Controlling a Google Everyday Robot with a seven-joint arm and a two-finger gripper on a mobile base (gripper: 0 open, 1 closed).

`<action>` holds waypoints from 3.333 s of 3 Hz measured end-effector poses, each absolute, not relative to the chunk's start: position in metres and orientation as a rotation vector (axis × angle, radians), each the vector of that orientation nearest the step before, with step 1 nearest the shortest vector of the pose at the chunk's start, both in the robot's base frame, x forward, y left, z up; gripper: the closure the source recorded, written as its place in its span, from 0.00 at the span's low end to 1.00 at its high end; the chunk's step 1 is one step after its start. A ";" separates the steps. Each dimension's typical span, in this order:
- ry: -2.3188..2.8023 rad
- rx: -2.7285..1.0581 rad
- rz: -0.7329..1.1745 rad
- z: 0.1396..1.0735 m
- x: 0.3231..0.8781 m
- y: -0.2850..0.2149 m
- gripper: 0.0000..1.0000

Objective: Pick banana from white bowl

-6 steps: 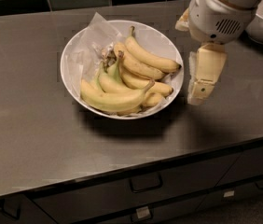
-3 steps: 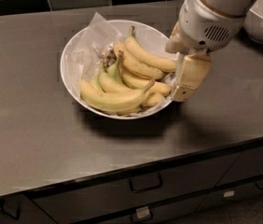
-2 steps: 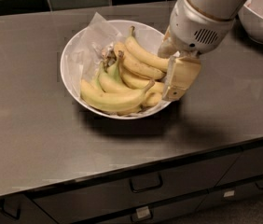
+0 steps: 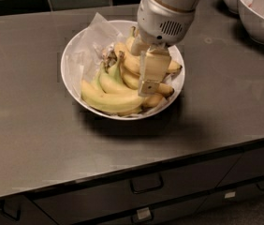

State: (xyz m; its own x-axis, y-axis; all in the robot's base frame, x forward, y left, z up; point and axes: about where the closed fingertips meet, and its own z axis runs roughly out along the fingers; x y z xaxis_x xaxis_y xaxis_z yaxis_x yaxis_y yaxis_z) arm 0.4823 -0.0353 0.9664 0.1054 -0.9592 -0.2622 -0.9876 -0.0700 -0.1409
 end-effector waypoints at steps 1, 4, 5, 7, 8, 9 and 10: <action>1.916 -2.094 0.137 0.968 0.484 -0.033 0.21; 1.916 -2.093 0.136 0.968 0.484 -0.033 0.46; 1.916 -2.093 0.136 0.968 0.484 -0.033 0.43; 1.916 -2.093 0.136 0.968 0.484 -0.033 0.10; 1.916 -2.093 0.136 0.968 0.484 -0.033 0.25; 1.916 -2.093 0.136 0.968 0.484 -0.033 0.46; 1.916 -2.093 0.136 0.968 0.484 -0.033 0.59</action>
Offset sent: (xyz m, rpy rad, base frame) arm 0.0016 0.0018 0.0012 0.0073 -0.0118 -0.0022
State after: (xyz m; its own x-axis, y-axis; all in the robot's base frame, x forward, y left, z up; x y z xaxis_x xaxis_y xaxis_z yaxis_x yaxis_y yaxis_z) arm 0.4843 -0.0333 0.9679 0.1062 -0.9573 -0.2690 -0.9857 -0.0657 -0.1553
